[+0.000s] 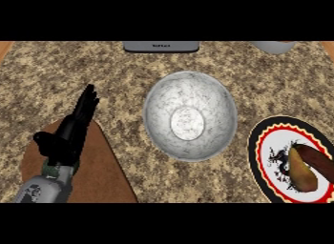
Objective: Pick the sweet potato from the plate and place it in the bowl
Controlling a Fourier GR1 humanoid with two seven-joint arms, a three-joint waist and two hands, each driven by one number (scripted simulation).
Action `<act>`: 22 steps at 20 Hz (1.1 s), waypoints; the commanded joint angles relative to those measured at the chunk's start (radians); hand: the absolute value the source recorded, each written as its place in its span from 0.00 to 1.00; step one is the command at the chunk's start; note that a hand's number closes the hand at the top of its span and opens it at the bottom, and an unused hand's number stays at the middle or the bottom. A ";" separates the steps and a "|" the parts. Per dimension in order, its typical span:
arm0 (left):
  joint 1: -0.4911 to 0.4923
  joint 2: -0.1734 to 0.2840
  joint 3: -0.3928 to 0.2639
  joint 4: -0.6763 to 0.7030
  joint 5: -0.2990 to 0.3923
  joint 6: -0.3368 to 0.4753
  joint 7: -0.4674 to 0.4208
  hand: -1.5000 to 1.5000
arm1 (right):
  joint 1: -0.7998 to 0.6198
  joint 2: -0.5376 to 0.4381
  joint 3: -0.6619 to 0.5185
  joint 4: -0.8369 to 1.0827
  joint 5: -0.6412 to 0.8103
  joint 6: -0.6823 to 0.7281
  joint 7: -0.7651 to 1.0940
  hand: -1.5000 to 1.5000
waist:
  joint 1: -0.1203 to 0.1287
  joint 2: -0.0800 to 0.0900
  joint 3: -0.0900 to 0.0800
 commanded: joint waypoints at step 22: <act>0.016 -0.068 0.104 -0.029 -0.089 -0.107 0.060 0.50 | -0.059 0.239 -0.124 0.189 0.138 0.303 -0.096 0.00 | -0.003 -0.001 0.000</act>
